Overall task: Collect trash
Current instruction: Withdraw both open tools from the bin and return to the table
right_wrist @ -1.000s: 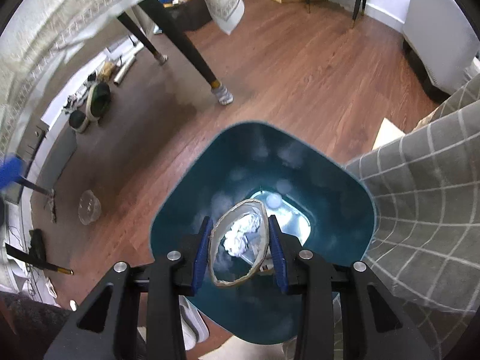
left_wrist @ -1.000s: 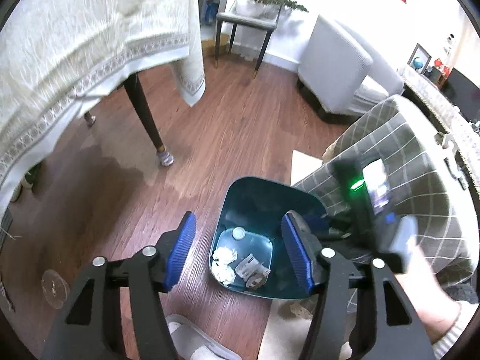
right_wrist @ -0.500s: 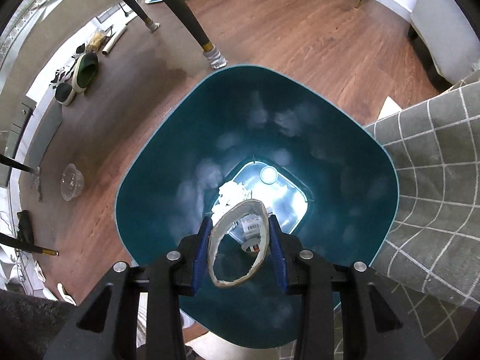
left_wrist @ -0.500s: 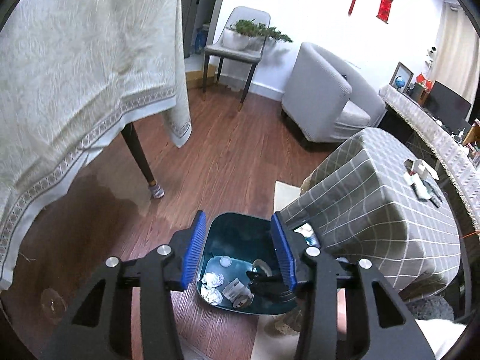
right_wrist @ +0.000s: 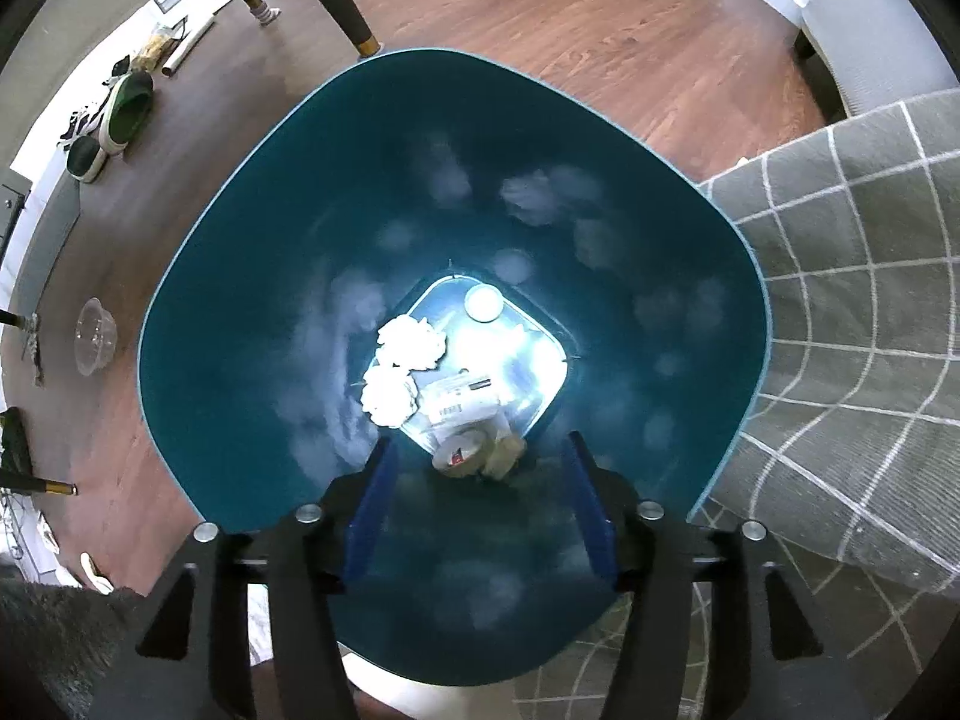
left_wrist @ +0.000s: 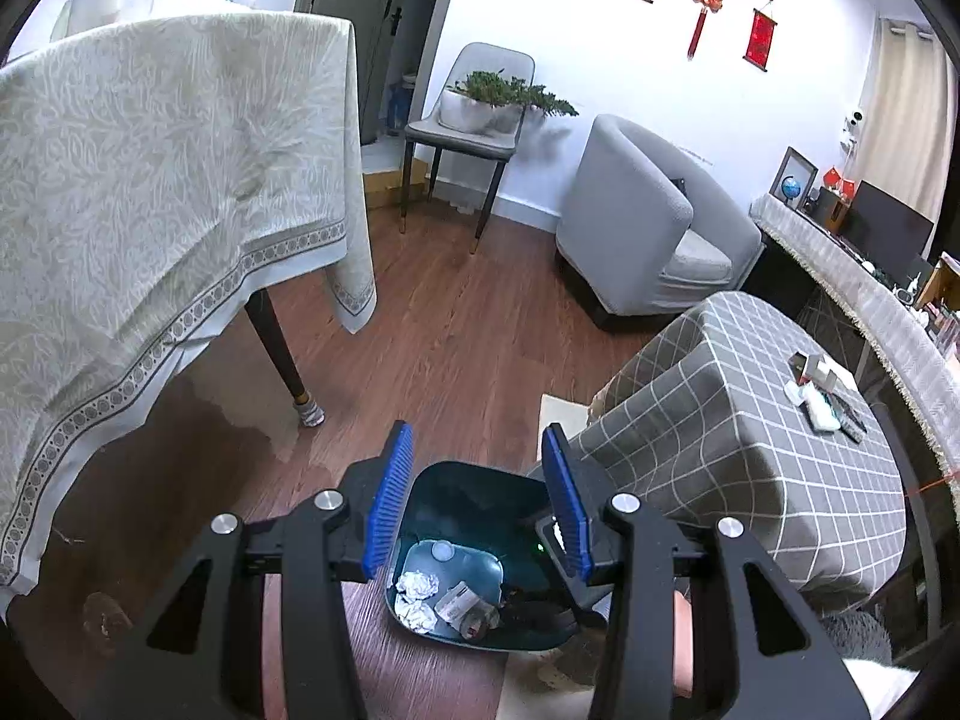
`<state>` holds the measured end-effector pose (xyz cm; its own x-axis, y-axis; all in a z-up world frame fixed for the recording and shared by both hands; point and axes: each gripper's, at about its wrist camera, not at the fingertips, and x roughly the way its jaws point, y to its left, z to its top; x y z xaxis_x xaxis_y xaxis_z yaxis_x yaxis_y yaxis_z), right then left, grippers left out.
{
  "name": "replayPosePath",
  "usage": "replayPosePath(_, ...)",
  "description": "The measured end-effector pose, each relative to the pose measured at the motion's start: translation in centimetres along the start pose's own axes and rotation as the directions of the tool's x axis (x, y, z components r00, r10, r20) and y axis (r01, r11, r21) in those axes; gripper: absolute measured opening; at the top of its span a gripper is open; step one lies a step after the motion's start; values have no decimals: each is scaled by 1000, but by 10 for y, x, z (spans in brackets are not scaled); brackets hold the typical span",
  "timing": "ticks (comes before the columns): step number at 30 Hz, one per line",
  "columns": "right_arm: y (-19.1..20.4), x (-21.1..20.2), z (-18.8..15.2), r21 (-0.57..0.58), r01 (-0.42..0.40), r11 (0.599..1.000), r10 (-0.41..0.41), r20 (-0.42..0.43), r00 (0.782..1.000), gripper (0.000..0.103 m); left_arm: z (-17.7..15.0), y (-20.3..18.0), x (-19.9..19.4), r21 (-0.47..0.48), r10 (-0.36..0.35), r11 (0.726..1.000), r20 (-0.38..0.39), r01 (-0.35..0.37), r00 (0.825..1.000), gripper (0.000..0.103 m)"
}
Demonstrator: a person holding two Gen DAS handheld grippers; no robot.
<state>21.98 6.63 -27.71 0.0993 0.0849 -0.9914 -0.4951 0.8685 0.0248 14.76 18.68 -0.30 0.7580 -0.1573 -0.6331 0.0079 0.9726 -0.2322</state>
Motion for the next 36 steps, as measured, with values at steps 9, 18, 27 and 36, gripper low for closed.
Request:
replayPosePath(9, -13, -41, -3, -5, -60, 998, 60, 98, 993, 59, 12, -18, -3, 24, -9, 1000, 36, 8, 999, 48)
replayPosePath(18, -14, -125, -4, -65, -136, 989, 150, 310, 939, 63, 23, -34, -4, 46, -14, 999, 76, 10, 997, 57)
replayPosePath(27, -40, -207, -18, -73, -118, 990, 139, 504, 852, 71, 27, -68, 2, 97, -57, 994, 109, 47, 992, 69)
replayPosePath(36, -87, -255, -45, 12, -88, 996, 63, 605, 793, 82, 28, -105, 19, 121, -93, 989, 111, 79, 989, 79)
